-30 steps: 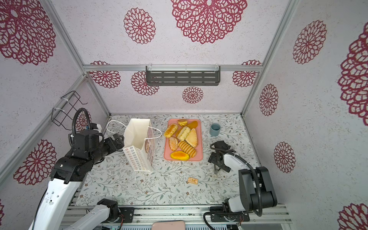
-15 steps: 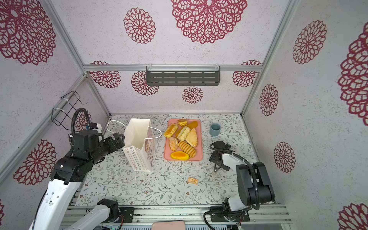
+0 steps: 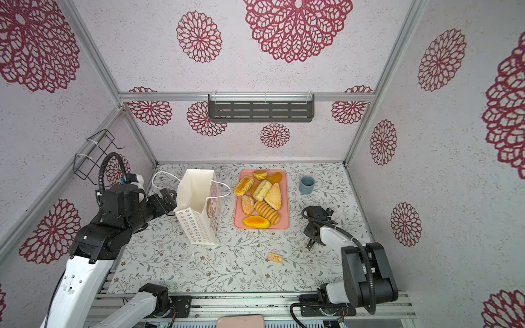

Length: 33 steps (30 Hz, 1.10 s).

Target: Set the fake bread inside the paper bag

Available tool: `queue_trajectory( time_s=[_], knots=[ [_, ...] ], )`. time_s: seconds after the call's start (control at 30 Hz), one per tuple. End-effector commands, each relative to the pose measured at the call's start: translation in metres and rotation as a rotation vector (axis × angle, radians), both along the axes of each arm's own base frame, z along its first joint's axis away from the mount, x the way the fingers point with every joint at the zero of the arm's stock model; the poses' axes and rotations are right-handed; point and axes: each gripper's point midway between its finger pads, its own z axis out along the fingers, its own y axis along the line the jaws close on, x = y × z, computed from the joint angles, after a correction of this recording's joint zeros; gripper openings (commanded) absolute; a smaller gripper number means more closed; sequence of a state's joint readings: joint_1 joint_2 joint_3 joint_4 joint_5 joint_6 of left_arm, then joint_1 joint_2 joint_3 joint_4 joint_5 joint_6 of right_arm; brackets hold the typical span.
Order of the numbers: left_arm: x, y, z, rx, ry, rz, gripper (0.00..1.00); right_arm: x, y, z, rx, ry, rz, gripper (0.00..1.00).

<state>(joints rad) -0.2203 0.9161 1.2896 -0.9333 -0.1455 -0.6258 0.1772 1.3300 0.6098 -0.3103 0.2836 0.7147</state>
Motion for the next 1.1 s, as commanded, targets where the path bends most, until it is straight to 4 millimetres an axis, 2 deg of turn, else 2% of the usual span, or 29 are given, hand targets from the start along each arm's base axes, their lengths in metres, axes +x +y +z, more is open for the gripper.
queue_trajectory(
  time_s=[0.0, 0.13, 0.27, 0.43, 0.5, 0.6, 0.8, 0.9, 1.07],
  knots=[
    [0.001, 0.001, 0.012, 0.051, -0.009, -0.020, 0.98, 0.007, 0.000, 0.030, 0.002, -0.081, 0.020, 0.34],
    [0.005, -0.007, 0.023, 0.096, -0.003, -0.057, 1.00, 0.011, 0.012, 0.058, 0.050, -0.148, 0.084, 0.32],
    [0.007, -0.029, 0.038, 0.145, -0.027, -0.114, 1.00, 0.017, 0.032, 0.092, 0.134, -0.222, 0.181, 0.32],
    [0.010, -0.074, 0.049, 0.134, -0.060, -0.220, 0.99, 0.022, 0.055, 0.135, 0.231, -0.307, 0.275, 0.35],
    [0.012, -0.100, 0.053, 0.113, -0.080, -0.276, 0.98, 0.024, 0.067, 0.152, 0.284, -0.344, 0.325, 0.41],
    [0.014, -0.140, 0.053, 0.079, -0.089, -0.359, 0.98, 0.025, 0.083, 0.173, 0.355, -0.379, 0.385, 0.43],
    [0.022, -0.205, 0.044, -0.092, -0.088, -0.487, 0.98, 0.020, 0.107, 0.198, 0.471, -0.408, 0.487, 0.42],
    [0.025, -0.226, 0.037, -0.114, -0.066, -0.527, 0.98, 0.015, 0.118, 0.210, 0.519, -0.434, 0.541, 0.43],
    [0.029, -0.249, 0.030, -0.151, -0.049, -0.569, 0.99, 0.008, 0.132, 0.224, 0.578, -0.447, 0.628, 0.44]
  ],
)
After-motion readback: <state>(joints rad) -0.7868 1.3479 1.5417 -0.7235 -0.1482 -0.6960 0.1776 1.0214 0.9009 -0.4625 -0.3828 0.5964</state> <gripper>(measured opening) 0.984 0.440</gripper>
